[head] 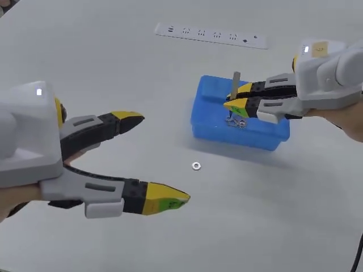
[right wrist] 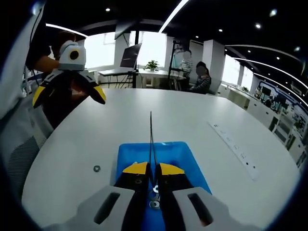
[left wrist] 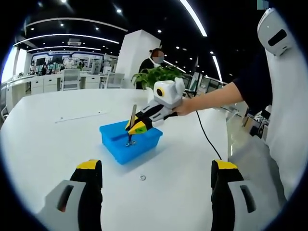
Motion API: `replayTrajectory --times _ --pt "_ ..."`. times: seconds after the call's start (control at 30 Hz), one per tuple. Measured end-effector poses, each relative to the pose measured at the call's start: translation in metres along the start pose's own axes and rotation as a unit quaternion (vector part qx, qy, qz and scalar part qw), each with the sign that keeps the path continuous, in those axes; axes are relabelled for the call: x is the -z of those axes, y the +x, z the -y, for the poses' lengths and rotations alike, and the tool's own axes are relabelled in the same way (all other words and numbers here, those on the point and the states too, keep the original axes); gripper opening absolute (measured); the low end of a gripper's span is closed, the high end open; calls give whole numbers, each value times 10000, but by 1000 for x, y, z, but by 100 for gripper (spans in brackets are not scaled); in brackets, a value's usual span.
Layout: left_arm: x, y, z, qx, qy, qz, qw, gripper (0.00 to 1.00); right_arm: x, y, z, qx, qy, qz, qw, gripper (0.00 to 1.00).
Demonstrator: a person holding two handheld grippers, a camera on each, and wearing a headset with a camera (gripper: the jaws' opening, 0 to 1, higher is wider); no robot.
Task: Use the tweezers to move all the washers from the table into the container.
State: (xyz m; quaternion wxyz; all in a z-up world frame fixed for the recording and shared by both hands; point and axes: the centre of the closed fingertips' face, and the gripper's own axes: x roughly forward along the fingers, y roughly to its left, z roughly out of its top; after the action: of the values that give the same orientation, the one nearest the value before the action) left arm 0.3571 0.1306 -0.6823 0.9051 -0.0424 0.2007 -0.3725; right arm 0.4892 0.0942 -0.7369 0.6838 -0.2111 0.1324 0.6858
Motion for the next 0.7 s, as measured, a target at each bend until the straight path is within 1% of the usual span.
replayTrajectory --times 0.03,0.07,0.13,0.17,0.2,0.23,0.3,0.33,0.37,0.4,0.43,0.47,0.5,0.53,0.6,0.63,0.67,0.7 --pt "-4 1 -5 -28 50 22 10000 99 -1 0 0 8 -34 11 10000 7" --pt "-12 4 -12 -70 100 93 9999 99 -1 0 0 14 -44 12 10000 7" --pt "-24 10 -23 -151 163 213 9995 99 -1 0 0 15 -50 8 10000 7" --pt "-32 16 -32 -257 263 273 9990 99 -1 0 1 27 -83 -11 10000 7" --pt "-35 20 -40 -364 349 263 9984 99 -1 0 1 28 -93 -20 10000 7" --pt "-37 27 -50 -498 456 190 9975 99 -1 0 1 27 -87 -16 10000 7" --pt "-42 38 -56 -487 524 163 9973 98 -2 -1 1 32 -103 -6 9999 7" --pt "-47 46 -60 -456 548 174 9973 96 -3 -1 0 29 -108 0 9999 7" --pt "-52 52 -59 -379 592 234 9973 93 -4 -2 0 26 -114 10 9999 7" --pt "-60 61 -57 -247 622 320 9972 90 -4 -2 0 26 -122 11 9999 7" --pt "-65 67 -53 -136 723 369 9966 80 -5 -3 0 24 -142 10 9999 7" --pt "-70 72 -51 -41 937 417 9947 70 -5 -3 0 24 -146 10 9999 7" --pt "-74 80 -48 63 1187 429 9920 62 -5 -4 0 24 -143 16 9999 7" --pt "-76 86 -47 105 1201 400 9919 56 -6 -5 0 21 -137 24 9999 7" --pt "-79 99 -41 343 1098 384 9926 57 -6 -5 -1 2 -133 32 9999 7" --pt "-80 106 -38 482 1081 353 9923 55 -7 -6 -2 -6 -134 36 9999 7" --pt "-82 110 -38 507 1122 360 9917 53 -7 -6 -3 -35 -143 42 9999 7" --pt "-82 116 -38 592 1155 354 9909 52 -7 -7 -4 -48 -146 46 9999 7"
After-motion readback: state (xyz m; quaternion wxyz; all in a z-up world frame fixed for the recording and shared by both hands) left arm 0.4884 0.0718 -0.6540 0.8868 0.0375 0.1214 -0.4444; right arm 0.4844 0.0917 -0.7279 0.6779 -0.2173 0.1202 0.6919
